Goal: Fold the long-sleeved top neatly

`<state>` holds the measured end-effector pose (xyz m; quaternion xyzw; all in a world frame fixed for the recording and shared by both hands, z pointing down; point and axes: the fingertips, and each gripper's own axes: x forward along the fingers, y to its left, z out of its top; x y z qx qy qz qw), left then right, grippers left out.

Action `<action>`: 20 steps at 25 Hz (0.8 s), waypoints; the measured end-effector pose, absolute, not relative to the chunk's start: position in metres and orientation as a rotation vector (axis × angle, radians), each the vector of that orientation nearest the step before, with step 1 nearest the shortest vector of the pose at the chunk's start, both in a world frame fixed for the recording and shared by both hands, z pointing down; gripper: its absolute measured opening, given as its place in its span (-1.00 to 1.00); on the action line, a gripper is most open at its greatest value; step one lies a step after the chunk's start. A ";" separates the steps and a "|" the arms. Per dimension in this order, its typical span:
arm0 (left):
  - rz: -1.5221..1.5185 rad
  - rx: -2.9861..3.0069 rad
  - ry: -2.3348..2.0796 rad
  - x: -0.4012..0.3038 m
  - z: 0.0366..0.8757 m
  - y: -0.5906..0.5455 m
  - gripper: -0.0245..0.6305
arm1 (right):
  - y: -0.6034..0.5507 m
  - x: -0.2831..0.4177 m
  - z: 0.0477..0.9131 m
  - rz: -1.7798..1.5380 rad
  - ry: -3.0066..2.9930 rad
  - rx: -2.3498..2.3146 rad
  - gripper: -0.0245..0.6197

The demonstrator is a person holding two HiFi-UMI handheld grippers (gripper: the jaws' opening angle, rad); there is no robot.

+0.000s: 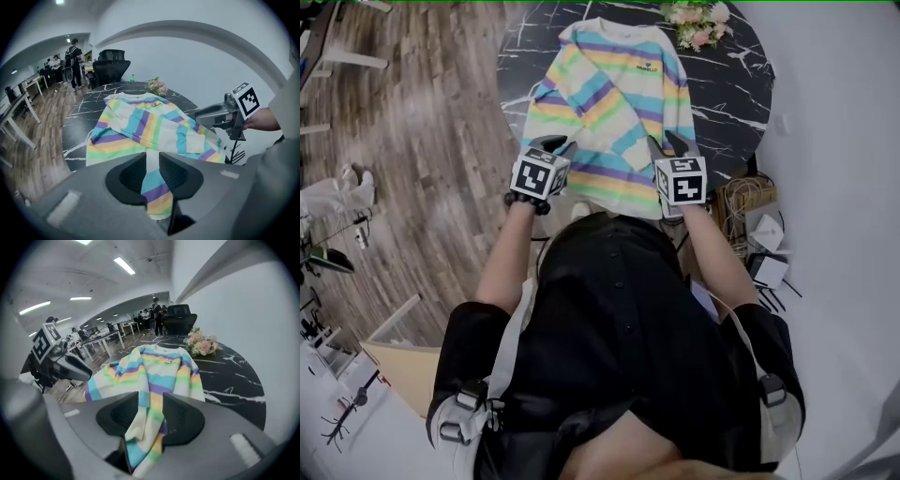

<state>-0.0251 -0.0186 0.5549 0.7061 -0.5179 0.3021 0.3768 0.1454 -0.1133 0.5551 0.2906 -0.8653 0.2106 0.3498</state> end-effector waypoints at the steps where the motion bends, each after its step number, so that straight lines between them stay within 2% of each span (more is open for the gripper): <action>1: 0.786 1.792 -1.358 -0.031 0.554 -0.022 -0.64 | -0.123 0.140 0.549 0.530 -2.267 0.731 -0.42; 10: 0.883 1.755 -1.578 -0.110 0.555 -0.053 -0.64 | -0.191 0.040 0.510 0.442 -2.415 0.585 -0.43; 20: 1.148 1.980 -1.416 -0.150 0.597 -0.094 -0.62 | -0.222 -0.055 0.529 0.425 -2.351 0.609 -0.45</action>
